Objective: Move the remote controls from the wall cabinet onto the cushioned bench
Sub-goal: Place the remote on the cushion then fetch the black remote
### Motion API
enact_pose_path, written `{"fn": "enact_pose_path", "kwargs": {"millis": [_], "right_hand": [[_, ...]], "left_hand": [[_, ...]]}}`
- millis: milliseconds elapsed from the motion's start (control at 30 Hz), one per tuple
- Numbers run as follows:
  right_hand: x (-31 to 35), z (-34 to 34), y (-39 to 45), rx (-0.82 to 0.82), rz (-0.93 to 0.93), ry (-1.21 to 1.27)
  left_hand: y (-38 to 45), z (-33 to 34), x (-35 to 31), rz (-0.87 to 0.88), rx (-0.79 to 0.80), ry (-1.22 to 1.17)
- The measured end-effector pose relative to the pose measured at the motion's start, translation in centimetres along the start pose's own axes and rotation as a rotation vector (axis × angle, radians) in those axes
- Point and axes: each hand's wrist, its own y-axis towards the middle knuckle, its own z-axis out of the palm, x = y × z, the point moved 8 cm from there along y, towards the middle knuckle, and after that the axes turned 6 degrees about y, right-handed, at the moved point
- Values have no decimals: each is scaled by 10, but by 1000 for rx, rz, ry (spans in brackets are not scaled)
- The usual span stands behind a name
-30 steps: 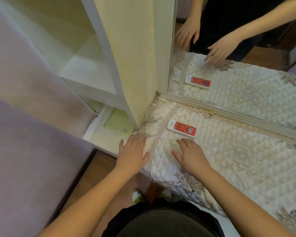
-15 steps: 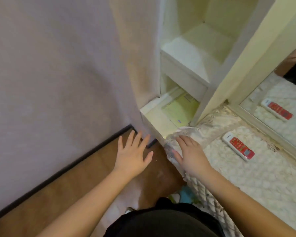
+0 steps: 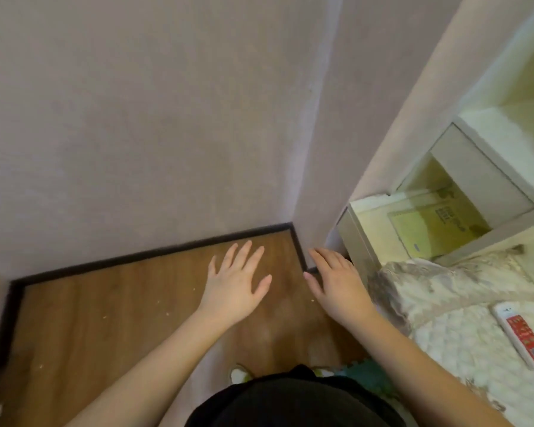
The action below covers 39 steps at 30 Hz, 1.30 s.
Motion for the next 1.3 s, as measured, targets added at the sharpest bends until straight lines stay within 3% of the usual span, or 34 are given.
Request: {"fn": "enact_pose_path", "kwargs": {"millis": [200,600,833,1067,1300], "right_hand": [[80,27,22,76,-181,-44],[245,76,67,189,-693,-152],[323,100,86,277,-1062,-264],[380,108,104,347,-1239,-260],[446,141,54,437,-1482,-235]], "left_hand": [[-48,-11,69,-104,-116,23],[-132,-10,193,-528,-92,-11],[-163,-4,226,-787,-37,-37],[-202,-5,270,-1088,-3,-126],[-288,12,265,-1364,-17,-151]]}}
